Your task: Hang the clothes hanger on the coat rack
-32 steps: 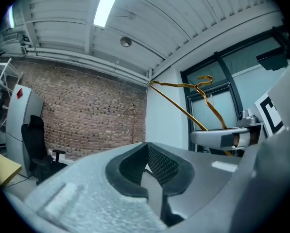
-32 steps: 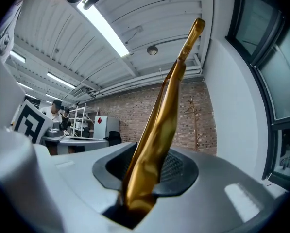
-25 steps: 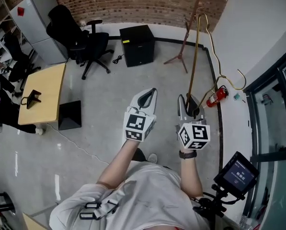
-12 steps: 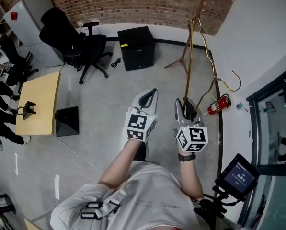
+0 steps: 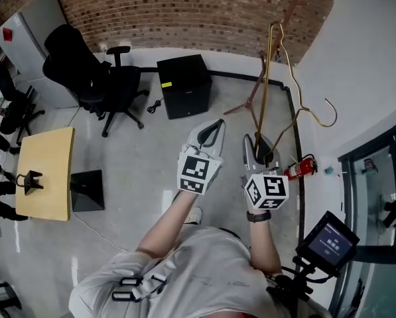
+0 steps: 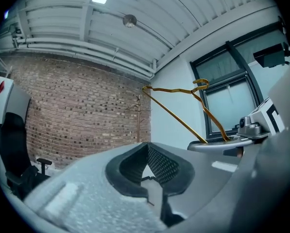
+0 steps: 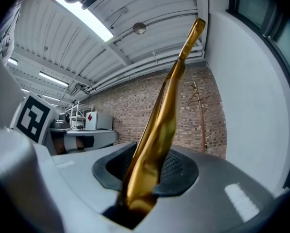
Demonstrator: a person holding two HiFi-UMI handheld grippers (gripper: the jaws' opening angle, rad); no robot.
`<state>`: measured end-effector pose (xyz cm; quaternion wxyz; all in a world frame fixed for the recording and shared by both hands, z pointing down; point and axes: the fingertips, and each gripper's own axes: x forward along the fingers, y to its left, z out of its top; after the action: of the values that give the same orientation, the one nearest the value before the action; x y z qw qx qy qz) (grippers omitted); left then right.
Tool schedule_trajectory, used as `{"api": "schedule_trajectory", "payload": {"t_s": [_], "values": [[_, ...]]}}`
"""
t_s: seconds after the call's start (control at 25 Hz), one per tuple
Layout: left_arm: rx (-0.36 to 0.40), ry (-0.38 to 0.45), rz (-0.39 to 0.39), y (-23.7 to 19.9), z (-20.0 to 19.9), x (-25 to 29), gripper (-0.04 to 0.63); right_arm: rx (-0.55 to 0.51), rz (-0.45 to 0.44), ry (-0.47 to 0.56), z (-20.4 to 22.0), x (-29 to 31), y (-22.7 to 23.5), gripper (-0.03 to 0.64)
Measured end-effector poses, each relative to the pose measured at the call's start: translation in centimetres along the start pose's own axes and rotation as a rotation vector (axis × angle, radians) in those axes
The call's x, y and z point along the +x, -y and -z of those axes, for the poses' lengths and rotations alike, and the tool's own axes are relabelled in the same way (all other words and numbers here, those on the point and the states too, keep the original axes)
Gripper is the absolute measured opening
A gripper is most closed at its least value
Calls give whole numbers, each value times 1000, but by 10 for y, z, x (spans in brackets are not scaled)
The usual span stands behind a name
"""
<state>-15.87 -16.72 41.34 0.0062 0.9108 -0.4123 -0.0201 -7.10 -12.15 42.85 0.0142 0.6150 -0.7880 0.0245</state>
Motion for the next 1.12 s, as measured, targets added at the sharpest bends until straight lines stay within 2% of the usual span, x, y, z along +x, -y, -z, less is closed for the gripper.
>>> {"api": "schedule_trajectory", "payload": {"t_s": [0.16,0.36,0.64,0.72,0.84,1.12], "values": [[-15,-27,22,-13,14,39,-3,3,35,-26,12,27,24,120],[-33,-69,56,-12,38,96,-3,38,81,-45,26,53,76,120],[-29,-82,115,11,46,228,-3,18,87,-42,28,115,183,120],[-11,-61,131,20,38,269,-3,9,90,-32,19,132,223,120],[25,-20,122,28,25,320,-3,-18,91,-12,7,149,280,120],[23,-48,75,32,37,409,-3,-1,29,-75,30,188,374,119]]}}
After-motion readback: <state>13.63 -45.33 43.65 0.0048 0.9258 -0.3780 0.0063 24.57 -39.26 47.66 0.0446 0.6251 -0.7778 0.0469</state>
